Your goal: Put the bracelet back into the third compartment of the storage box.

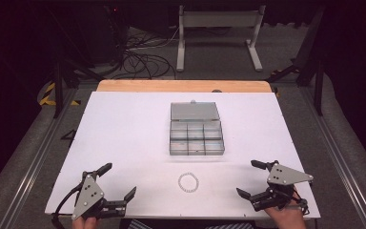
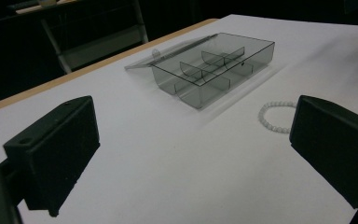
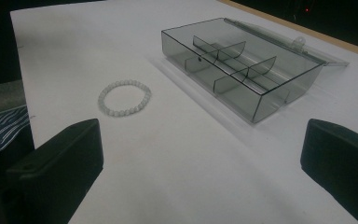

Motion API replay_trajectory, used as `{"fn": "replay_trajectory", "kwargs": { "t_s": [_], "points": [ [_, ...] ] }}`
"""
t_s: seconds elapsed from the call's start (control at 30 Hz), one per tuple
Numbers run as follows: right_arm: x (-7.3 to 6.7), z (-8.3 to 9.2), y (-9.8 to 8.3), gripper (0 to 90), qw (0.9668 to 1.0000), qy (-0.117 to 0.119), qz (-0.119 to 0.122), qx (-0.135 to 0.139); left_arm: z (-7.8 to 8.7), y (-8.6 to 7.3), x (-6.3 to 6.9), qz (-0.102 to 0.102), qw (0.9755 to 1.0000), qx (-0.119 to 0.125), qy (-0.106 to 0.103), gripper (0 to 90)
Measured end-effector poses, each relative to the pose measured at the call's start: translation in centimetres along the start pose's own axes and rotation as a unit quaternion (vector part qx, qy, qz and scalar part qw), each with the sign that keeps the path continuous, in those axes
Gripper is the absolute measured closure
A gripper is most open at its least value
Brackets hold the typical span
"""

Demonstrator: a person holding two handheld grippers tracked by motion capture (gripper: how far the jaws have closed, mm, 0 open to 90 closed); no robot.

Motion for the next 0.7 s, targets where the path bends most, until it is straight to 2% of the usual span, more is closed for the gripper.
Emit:
{"fn": "replay_trajectory", "kwargs": {
  "t_s": [0.2,0.3,0.33,0.4,0.6,0.7],
  "points": [
    [-0.01,-0.04,-0.01,0.2,1.0,-0.002,0.001,-0.005,0.05,0.01,-0.09,0.007,1.0,0.0,-0.004,1.8],
    [-0.01,-0.08,-0.03,0.2,1.0,-0.002,0.003,-0.007,0.09,0.08,-0.24,0.019,0.9998,0.002,-0.007,1.5],
    [-0.04,-0.1,-0.03,0.3,1.0,-0.002,0.004,-0.008,0.14,0.09,-0.18,0.029,0.9995,0.003,-0.013,1.5],
    [-0.1,-0.15,-0.03,0.3,0.9999,-0.002,0.005,-0.01,0.15,0.11,-0.17,0.029,0.9995,0.004,-0.013,1.5],
    [-0.36,-0.2,0.15,0.4,0.9998,0.0,0.014,-0.011,0.18,0.11,-0.1,0.001,1.0,0.003,-0.007,1.5],
    [-0.36,-0.24,0.11,0.4,0.9998,0.002,0.014,-0.013,0.16,0.08,0.06,-0.001,1.0,0.001,-0.007,1.6]
  ]
}}
Point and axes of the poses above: each handheld gripper's, and its own axes: z roughly backward along the jaws, y roughly out of its top, x roughly to its right, the point moved 9 cm from there along -z, roughly forward along the jaws, and after that the axes turned 11 degrees about z, right-handed, at the moved point
